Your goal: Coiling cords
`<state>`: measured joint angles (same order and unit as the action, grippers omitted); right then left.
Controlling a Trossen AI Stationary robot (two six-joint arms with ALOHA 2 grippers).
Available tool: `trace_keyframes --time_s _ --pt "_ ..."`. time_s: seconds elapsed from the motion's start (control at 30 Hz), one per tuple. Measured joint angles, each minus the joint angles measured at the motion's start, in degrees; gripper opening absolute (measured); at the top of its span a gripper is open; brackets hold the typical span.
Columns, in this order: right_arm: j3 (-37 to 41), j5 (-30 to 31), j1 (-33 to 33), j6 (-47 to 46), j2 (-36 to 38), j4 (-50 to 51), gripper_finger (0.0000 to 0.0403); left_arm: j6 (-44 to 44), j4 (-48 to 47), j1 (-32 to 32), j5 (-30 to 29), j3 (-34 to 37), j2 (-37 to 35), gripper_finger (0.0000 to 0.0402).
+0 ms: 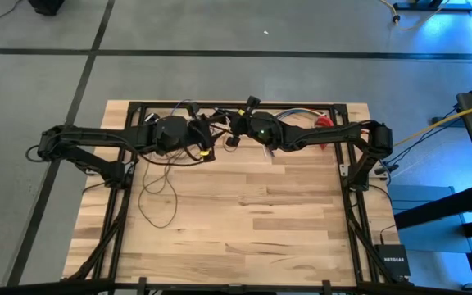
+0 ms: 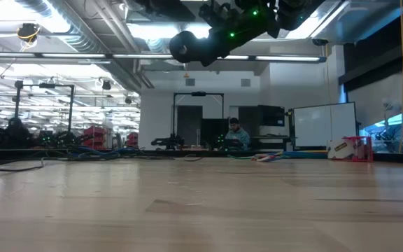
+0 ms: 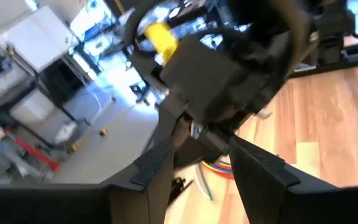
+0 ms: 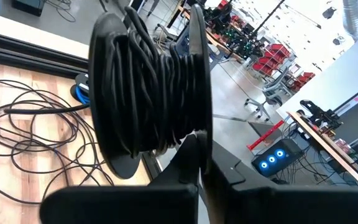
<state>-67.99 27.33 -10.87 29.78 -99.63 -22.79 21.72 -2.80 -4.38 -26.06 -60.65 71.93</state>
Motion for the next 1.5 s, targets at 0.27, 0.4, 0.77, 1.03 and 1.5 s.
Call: trace_keyframes --time_s 0.27,0.4,0.77,1.03,1.5 --pt "-0.02 0.09 0.0 0.04 0.02 0.33 0.0005 8.01 0.14 3.6 -3.77 -1.54 -0.81 0.015" --pt "-0.02 0.1 0.0 0.04 0.04 0.42 0.0005 8.12 -3.7 5.35 -13.19 -1.59 -2.64 0.015" --pt "-0.02 0.13 -0.01 0.5 0.04 0.3 0.0005 -8.16 -5.68 5.53 -9.18 10.25 -8.44 0.015" --pt "-0.02 0.13 0.0 0.63 0.15 -0.21 0.0005 -13.58 9.5 2.31 1.37 20.07 -4.1 0.015" --pt "-0.02 1.05 -0.02 0.94 0.15 0.44 0.0005 -13.87 20.67 -3.68 6.66 20.18 7.57 0.015"
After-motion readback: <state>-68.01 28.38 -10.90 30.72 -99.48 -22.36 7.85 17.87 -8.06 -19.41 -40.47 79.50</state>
